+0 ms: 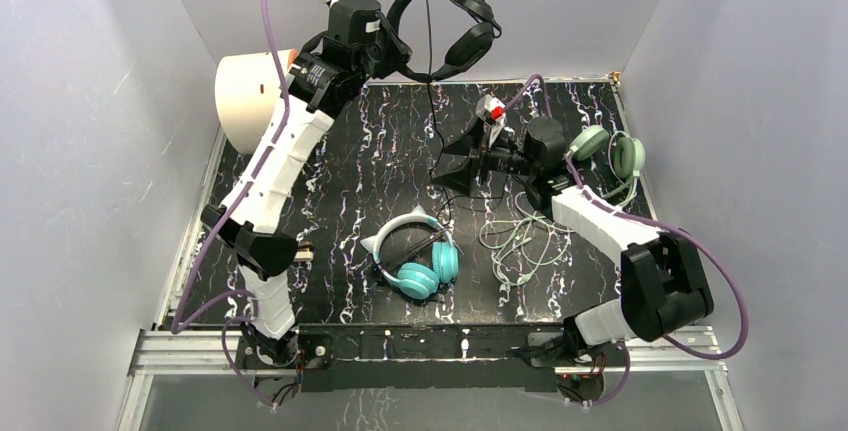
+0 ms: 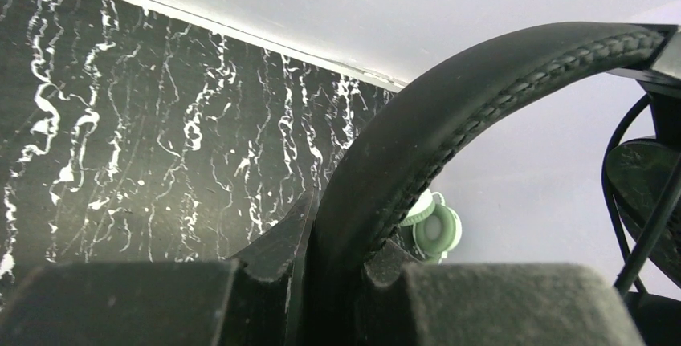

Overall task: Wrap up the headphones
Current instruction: Wrap the headphones cable around the headphones.

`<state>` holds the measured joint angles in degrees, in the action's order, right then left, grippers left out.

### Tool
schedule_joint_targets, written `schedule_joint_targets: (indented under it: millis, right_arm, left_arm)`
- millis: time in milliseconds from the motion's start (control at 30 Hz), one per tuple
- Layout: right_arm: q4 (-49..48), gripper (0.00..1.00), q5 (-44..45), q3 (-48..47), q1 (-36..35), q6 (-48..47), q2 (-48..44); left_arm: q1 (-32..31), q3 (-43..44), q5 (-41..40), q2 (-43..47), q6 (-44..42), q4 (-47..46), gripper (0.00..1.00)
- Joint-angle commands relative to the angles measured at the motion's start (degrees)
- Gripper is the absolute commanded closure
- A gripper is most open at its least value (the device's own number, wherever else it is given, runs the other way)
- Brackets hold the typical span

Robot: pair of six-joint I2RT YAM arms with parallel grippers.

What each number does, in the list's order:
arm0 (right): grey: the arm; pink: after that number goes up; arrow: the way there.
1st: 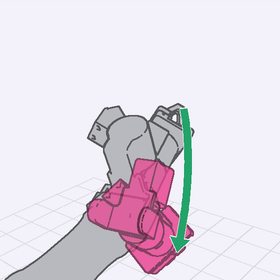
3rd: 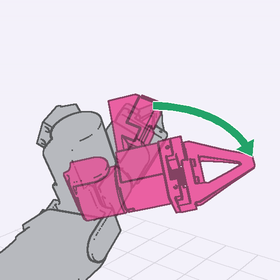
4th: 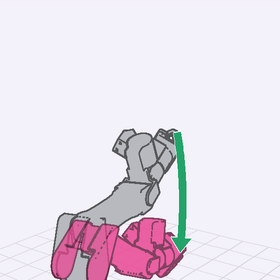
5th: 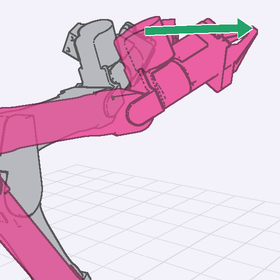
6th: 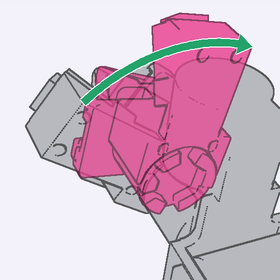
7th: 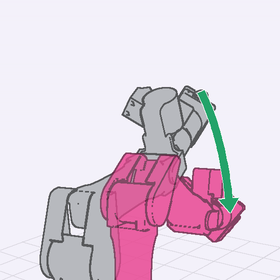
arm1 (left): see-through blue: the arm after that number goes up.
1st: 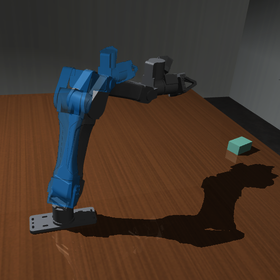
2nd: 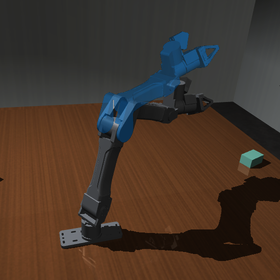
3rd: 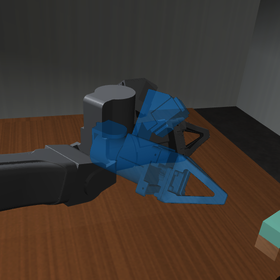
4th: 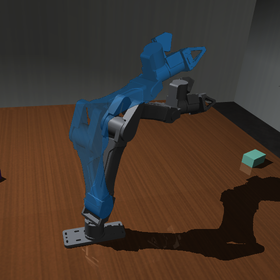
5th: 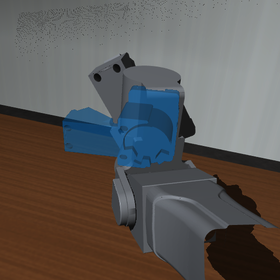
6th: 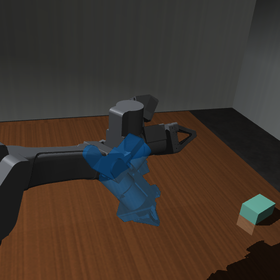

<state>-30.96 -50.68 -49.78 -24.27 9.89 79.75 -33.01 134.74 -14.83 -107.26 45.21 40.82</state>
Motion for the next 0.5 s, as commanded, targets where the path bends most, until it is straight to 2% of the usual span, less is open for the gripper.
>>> schedule_joint_targets:
  millis: [0,133,333,467]
  right_arm:
    - [-17.7,0.02,3.5,1.9,-0.5,4.4,2.1]
    - [-21.8,0.04,7.4,2.7,-0.5,6.0,4.3]
    - [-24.6,0.14,10.1,1.9,-0.5,7.7,7.4]
    - [-29.1,0.17,8.2,1.4,-0.6,10.9,9.5]
  left_arm:
    - [0.3,0.5,5.0,6.0,3.4,-3.3,1.0]
    - [0.3,0.8,6.2,7.0,3.7,-3.5,1.0]
    - [0.3,1.0,6.9,8.0,4.0,-3.8,1.0]
    - [0.3,0.9,8.0,8.3,4.5,-4.1,1.0]
